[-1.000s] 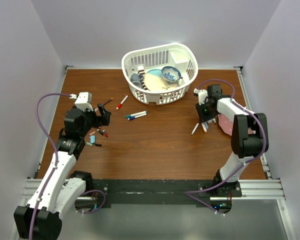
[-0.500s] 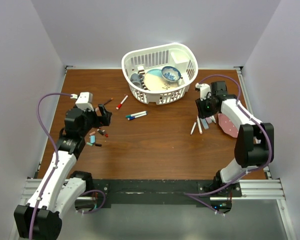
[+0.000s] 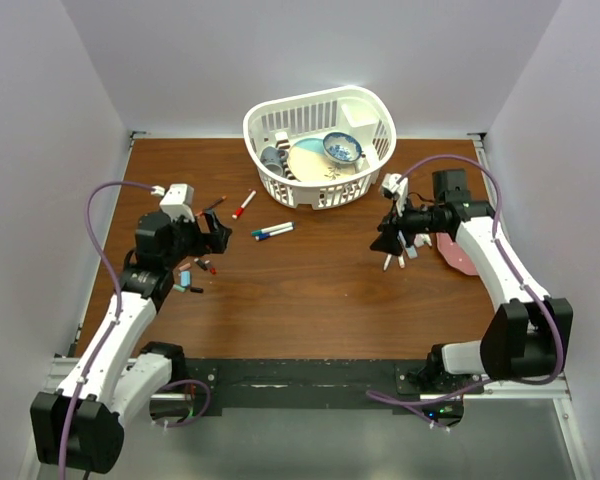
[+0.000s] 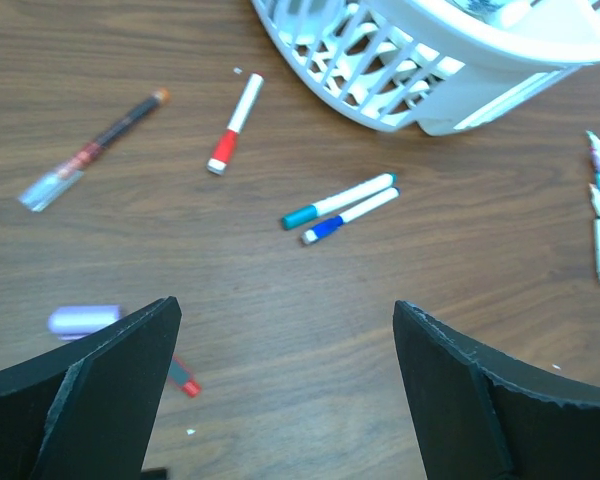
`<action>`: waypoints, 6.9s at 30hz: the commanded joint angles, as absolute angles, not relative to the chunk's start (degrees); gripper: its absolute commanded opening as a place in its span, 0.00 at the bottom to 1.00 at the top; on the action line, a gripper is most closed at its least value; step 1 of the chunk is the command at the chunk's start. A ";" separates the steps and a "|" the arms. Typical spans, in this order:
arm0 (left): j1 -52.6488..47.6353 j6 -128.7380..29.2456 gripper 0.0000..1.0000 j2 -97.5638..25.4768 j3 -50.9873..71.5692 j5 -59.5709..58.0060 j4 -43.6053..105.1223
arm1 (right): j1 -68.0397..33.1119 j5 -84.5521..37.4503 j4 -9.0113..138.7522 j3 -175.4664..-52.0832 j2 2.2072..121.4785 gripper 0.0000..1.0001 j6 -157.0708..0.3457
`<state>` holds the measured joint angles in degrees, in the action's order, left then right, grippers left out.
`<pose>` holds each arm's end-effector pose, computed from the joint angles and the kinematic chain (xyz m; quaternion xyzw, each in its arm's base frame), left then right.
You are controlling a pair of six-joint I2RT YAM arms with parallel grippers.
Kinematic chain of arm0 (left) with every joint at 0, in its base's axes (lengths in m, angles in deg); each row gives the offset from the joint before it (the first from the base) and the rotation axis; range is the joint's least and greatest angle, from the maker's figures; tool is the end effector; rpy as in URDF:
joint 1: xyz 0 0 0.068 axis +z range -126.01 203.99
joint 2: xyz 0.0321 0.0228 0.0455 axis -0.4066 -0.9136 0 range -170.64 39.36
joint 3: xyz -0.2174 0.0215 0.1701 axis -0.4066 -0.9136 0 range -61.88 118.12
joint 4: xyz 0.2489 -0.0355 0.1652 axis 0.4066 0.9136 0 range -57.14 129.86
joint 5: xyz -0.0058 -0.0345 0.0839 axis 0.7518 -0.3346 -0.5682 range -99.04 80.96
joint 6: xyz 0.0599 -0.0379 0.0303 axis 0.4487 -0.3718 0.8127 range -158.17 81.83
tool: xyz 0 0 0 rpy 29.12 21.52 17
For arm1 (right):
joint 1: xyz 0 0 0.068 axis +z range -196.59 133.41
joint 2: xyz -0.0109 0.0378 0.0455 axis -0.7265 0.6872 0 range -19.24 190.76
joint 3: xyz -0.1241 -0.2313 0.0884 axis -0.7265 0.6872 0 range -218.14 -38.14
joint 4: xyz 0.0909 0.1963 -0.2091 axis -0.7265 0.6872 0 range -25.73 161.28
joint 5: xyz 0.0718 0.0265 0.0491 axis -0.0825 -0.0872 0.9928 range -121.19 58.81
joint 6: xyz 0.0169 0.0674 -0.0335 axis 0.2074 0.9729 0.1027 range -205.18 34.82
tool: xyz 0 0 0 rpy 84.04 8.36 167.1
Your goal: Open the pen caps
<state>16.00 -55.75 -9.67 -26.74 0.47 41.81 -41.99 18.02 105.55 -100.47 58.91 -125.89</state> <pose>0.2606 -0.0475 0.2516 -0.0237 0.8312 -0.1894 0.5222 0.3155 0.0753 0.2576 -0.4447 0.7593 0.2998 0.3685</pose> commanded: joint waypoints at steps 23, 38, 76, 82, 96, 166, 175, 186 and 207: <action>16.96 -38.45 0.65 -54.12 5.69 -14.39 50.61 | -32.53 29.89 110.77 -96.59 49.49 0.81 -138.00; 21.88 -32.89 0.48 -67.17 11.27 -13.63 50.71 | -32.62 29.89 110.86 -96.24 49.32 0.81 -138.09; 25.49 -43.44 0.11 -66.99 8.97 -11.86 52.64 | -32.62 29.98 112.00 -96.50 50.02 0.80 -138.97; 25.49 -46.07 0.09 -59.00 4.66 -4.48 50.35 | -32.53 30.15 112.35 -96.41 50.46 0.80 -139.75; 24.52 -58.72 0.08 -41.69 -18.27 28.65 40.87 | -30.17 34.20 119.12 -94.49 50.72 0.82 -155.20; -18.98 -116.91 0.82 -30.15 -24.09 -20.29 18.19 | -10.47 -10.62 67.27 -83.15 47.56 0.00 -92.39; -21.88 -116.92 0.73 -34.02 -20.40 -24.77 18.45 | -9.59 -11.07 66.82 -83.23 49.05 0.00 -91.68; -24.96 -110.24 0.09 -39.21 -13.89 -28.90 23.01 | -9.41 -10.62 66.03 -82.96 50.28 0.00 -90.27; 14.85 -97.85 0.00 -15.74 -18.72 -25.76 46.91 | -9.41 -7.37 74.54 -83.04 49.67 0.00 -106.70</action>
<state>11.59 -103.51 -14.44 -16.14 -29.34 40.54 -8.75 -7.07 71.46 -80.79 49.88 -102.94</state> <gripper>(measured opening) 0.183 0.088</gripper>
